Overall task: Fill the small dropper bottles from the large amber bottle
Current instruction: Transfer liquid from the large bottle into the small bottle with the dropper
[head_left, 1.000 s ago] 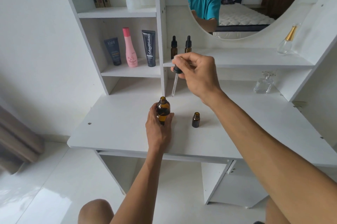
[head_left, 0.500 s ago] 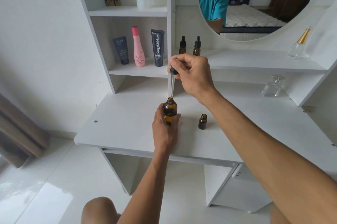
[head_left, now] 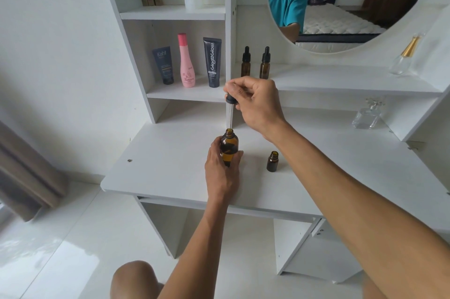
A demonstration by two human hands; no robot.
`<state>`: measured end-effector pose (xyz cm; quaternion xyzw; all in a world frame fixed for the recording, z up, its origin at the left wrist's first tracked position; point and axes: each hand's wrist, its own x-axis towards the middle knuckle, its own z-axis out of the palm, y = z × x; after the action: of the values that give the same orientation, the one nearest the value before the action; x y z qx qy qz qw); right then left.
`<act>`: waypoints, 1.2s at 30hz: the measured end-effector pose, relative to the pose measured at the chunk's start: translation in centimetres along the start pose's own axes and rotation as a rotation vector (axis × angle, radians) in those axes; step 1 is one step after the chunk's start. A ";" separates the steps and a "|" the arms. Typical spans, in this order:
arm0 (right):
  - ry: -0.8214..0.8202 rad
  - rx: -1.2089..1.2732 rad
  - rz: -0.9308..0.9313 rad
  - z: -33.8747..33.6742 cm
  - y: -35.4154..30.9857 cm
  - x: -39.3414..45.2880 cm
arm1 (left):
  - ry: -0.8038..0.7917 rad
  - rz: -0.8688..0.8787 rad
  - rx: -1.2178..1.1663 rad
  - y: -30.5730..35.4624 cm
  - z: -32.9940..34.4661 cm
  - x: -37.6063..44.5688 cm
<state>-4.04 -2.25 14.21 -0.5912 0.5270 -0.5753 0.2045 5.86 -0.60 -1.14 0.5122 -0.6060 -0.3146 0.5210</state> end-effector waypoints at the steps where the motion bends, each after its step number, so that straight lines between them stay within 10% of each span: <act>1: 0.001 0.001 -0.001 0.1 0.1 0.0 | -0.001 0.000 -0.001 0.0 0.0 0.0; 36: -0.051 -0.125 0.127 1.1 5.3 -3.7 | -0.038 -0.003 -0.012 0.7 0.2 -0.2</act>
<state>-4.28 -1.38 7.75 -0.5827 0.5928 -0.5120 0.2164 5.50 -0.27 -0.57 0.5039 -0.6132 -0.3288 0.5118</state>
